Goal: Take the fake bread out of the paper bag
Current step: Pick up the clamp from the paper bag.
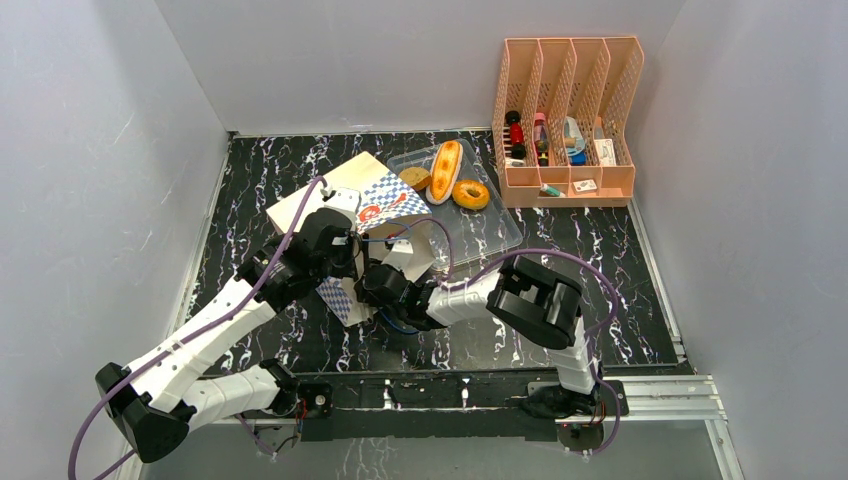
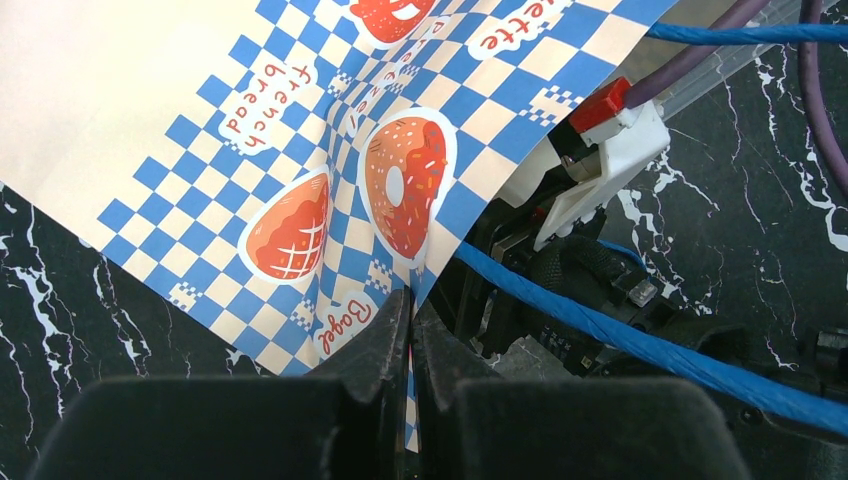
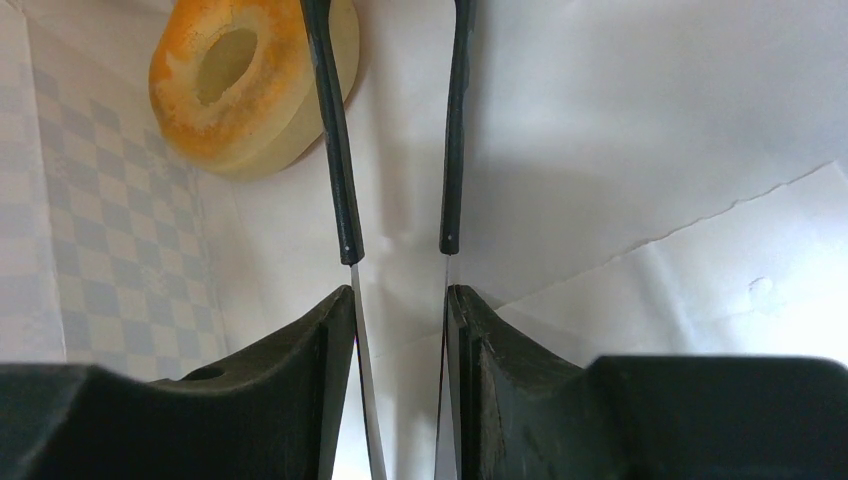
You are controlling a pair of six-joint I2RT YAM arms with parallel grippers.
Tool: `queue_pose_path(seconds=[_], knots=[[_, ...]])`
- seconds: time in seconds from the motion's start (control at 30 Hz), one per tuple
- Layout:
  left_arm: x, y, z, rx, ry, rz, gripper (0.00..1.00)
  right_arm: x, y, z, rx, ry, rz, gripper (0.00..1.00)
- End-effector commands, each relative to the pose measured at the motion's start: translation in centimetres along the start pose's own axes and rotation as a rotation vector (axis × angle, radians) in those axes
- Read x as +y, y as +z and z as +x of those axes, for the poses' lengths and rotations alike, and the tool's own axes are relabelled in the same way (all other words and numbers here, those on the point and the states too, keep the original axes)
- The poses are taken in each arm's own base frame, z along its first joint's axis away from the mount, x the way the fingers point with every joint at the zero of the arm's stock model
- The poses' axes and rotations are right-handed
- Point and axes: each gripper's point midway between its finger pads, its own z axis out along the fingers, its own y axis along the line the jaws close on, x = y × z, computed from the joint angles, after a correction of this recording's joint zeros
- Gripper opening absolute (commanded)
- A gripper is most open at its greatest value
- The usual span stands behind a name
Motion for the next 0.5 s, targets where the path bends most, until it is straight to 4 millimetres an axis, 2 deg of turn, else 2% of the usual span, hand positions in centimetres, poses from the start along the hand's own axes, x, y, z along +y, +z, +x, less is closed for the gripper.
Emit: queue_pose_path(seconds=[0.0,0.23,0.47], knots=[[-0.5,0.0,-0.1,-0.006,-0.016,0.028,0.0,-1.1,0.1,2.3,0.071,-0.03,0.021,0.35],[-0.7,0.2,-0.1,0.001,-0.012,0.034,0.0,1.0,-0.2,2.3,0.087,-0.029,-0.057,0.36],[-0.9,0.4,-0.2,0.0,-0.006,0.04,0.0,1.5,-0.6,2.7,0.088,-0.036,-0.084,0.35]])
